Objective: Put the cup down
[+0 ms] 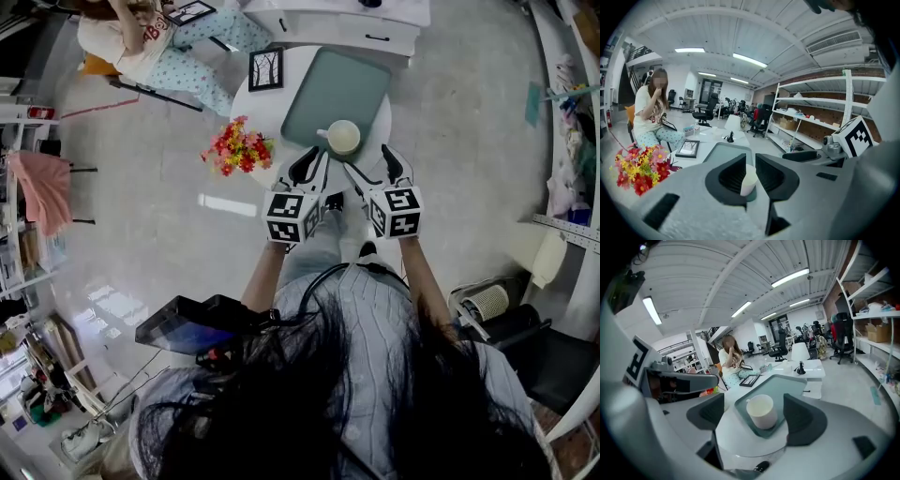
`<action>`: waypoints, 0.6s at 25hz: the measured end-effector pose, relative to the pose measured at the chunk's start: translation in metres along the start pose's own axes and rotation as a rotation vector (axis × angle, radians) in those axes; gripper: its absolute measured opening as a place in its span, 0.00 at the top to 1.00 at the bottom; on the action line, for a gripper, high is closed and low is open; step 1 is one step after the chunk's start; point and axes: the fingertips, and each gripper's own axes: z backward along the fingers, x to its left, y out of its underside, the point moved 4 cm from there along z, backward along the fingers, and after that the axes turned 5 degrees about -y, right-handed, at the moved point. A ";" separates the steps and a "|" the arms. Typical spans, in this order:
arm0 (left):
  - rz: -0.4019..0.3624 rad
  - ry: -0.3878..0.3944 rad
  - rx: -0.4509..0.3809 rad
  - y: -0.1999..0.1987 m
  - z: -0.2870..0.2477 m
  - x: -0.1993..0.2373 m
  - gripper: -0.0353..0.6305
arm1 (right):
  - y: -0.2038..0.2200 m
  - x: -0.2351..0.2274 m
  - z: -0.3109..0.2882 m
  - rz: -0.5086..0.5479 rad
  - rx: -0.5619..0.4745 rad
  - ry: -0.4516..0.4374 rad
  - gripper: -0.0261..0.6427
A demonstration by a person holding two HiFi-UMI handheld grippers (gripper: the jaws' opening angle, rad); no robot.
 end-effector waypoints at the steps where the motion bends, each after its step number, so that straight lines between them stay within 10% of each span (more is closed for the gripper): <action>1: -0.001 -0.003 -0.002 0.001 0.003 -0.004 0.84 | 0.000 0.002 0.006 0.007 -0.005 -0.004 0.35; 15: -0.022 -0.030 -0.064 0.016 0.056 -0.079 0.84 | 0.011 0.013 0.099 -0.014 -0.098 -0.115 0.61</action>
